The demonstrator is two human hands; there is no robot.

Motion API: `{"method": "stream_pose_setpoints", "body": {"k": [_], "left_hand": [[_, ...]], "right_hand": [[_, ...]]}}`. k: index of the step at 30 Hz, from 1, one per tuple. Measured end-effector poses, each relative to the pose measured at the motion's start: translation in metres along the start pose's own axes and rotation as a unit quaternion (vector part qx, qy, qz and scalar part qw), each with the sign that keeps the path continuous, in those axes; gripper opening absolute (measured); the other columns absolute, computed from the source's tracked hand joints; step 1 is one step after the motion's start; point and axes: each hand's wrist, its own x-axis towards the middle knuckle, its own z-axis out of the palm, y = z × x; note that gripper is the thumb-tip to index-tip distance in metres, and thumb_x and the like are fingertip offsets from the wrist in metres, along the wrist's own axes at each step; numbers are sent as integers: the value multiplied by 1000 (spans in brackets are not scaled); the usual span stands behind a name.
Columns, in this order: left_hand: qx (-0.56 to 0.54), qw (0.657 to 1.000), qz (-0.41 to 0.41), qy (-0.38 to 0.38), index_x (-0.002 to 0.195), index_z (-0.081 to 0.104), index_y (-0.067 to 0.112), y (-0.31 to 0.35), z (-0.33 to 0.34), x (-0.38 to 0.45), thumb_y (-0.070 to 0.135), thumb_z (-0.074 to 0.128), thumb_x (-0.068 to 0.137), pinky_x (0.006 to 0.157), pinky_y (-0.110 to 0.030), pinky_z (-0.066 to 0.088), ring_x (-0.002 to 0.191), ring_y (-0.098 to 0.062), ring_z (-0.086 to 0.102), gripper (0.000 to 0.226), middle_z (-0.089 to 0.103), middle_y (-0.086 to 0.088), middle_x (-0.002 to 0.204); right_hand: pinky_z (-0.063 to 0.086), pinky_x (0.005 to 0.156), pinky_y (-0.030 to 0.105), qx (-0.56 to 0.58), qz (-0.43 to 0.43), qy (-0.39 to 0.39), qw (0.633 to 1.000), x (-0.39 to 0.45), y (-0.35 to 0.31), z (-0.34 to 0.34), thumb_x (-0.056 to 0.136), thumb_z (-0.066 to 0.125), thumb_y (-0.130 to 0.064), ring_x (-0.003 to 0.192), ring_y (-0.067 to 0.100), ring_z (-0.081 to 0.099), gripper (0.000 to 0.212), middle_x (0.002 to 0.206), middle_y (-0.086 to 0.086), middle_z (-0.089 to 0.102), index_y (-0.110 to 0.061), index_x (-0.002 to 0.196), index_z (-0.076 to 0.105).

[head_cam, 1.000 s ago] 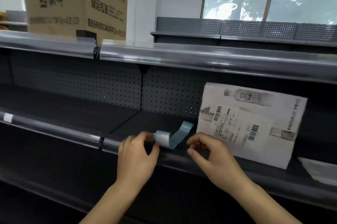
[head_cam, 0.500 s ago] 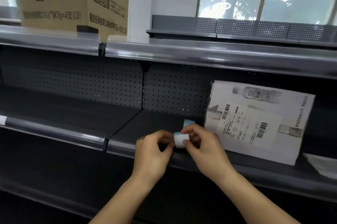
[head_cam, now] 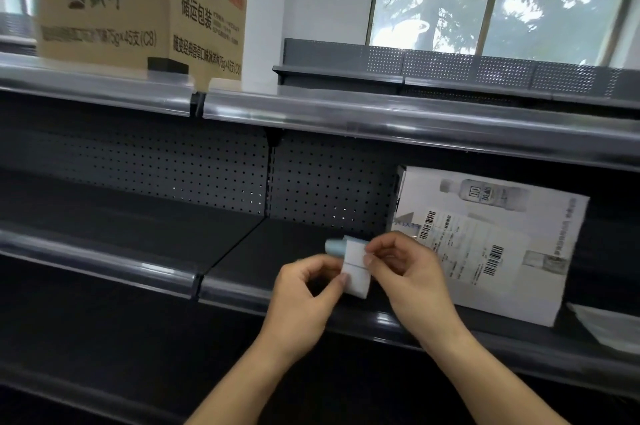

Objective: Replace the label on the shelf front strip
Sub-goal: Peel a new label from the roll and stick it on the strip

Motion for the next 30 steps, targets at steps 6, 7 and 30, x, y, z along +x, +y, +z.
{"method": "stream_pose_setpoints", "body": {"k": [6, 7, 30], "left_hand": [[8, 1000, 22, -15, 105, 77, 36, 4, 3, 4, 17, 71, 96, 87, -15, 54, 102, -2, 68, 22, 75, 13, 95], [9, 1000, 25, -13, 103, 77, 38, 5, 3, 4, 17, 71, 96, 87, -12, 53, 103, -1, 68, 23, 75, 14, 96], [102, 992, 70, -21, 98, 81, 30, -4, -1, 10, 20, 73, 94, 88, -5, 41, 109, 1, 58, 13, 75, 14, 98]], "right_hand": [[61, 76, 25, -75, -40, -5, 996, -9, -2, -1, 88, 77, -9, 86, 7, 73, 21, 88, -12, 74, -27, 96, 70], [61, 76, 25, -85, -47, -1, 995, -9, -2, -2, 86, 79, -10, 86, 7, 73, 23, 89, -12, 73, -28, 97, 70], [57, 78, 28, -232, -185, -27, 955, -5, 17, -5, 89, 78, -22, 92, 7, 68, 11, 94, -17, 69, -23, 99, 81]]}}
